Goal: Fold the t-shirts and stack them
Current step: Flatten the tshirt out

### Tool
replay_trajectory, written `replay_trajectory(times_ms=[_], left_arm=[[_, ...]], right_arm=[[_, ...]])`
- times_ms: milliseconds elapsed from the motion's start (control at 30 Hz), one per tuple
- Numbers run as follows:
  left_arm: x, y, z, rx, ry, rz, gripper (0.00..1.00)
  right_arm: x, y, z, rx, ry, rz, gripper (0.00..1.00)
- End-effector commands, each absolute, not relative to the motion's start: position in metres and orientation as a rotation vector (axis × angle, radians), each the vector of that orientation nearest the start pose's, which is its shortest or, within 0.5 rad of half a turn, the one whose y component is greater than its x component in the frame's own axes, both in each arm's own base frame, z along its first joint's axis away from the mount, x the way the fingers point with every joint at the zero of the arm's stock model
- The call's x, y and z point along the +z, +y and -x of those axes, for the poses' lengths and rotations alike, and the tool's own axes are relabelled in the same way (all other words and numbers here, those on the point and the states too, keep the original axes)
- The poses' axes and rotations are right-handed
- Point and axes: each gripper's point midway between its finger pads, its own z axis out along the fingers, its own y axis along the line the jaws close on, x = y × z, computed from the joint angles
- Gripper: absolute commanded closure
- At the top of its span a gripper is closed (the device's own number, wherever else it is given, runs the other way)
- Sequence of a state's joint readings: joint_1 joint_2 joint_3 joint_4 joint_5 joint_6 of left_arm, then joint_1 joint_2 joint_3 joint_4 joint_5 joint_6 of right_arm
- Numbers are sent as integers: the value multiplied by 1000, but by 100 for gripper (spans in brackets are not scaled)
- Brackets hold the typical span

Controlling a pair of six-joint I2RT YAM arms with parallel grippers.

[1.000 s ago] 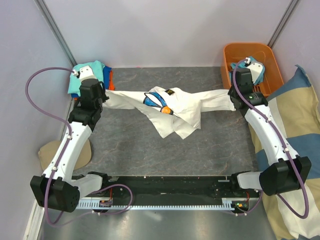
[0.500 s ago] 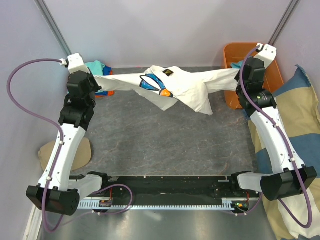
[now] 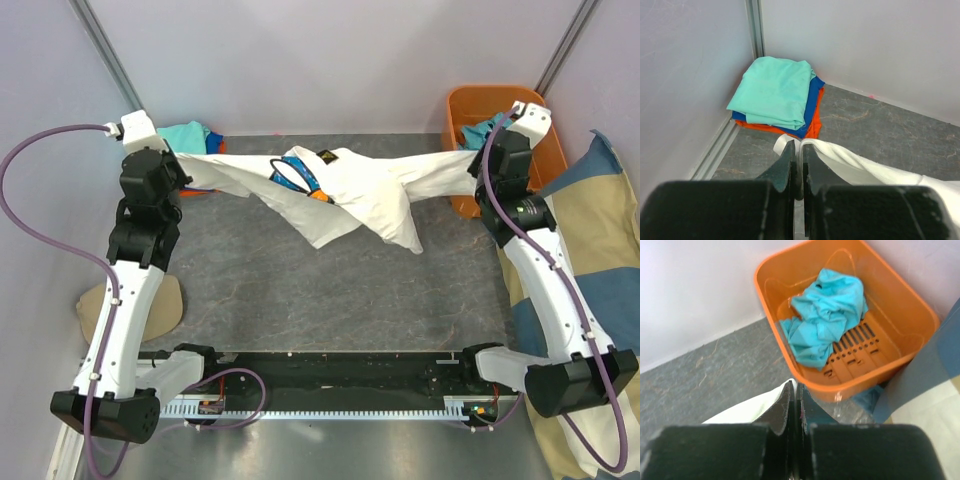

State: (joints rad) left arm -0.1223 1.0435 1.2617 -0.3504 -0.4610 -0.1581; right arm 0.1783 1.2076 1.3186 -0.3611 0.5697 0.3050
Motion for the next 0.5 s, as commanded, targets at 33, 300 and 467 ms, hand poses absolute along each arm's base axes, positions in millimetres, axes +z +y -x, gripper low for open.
replay_trajectory(times_ms=[33,300,467], left_arm=[[396,58,-325,289,1592,422,98],[331,31,-358,147,1758,415,98],[292,17,-386,73,1837,459,98]], right_arm=[[334,-24,-358,-116,1740,-590,100],[228,26,-335,160,2019,-571,100],[170,19,-328,54,2144,-569,72]])
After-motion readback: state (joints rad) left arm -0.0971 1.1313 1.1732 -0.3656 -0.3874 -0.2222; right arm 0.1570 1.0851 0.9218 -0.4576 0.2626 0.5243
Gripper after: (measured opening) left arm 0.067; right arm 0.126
